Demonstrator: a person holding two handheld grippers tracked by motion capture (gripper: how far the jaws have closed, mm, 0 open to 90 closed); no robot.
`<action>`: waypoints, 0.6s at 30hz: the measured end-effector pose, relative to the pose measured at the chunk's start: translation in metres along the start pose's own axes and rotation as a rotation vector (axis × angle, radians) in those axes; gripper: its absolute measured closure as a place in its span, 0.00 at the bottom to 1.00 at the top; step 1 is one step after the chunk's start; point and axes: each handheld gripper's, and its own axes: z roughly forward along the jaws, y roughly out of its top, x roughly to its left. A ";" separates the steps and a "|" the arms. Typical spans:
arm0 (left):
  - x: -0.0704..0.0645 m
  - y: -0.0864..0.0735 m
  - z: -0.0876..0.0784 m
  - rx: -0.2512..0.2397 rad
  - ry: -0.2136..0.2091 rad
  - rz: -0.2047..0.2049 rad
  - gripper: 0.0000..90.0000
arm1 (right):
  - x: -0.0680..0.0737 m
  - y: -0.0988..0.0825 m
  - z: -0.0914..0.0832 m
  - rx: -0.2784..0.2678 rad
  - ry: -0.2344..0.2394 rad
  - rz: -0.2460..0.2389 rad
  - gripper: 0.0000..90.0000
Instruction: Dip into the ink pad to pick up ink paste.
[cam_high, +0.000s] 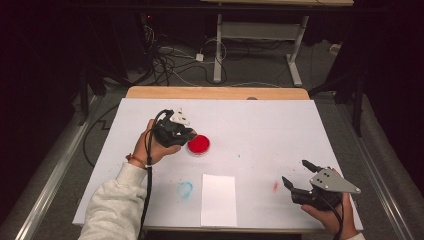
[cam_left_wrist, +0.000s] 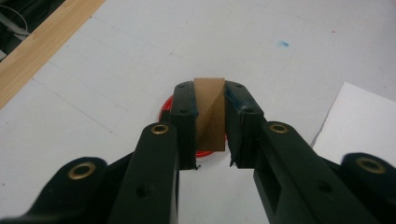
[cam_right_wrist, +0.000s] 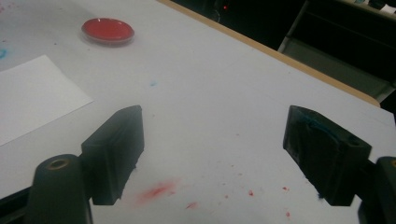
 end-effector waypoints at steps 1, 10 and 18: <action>0.000 0.000 0.000 0.000 -0.002 -0.001 0.81 | 0.000 0.000 0.000 -0.001 -0.001 0.004 0.21; 0.001 0.002 0.010 0.026 -0.010 0.006 0.81 | 0.001 0.001 0.000 -0.001 -0.005 0.005 0.18; 0.007 0.002 0.029 0.057 -0.036 0.004 0.81 | 0.002 0.000 0.000 0.005 -0.024 0.001 0.18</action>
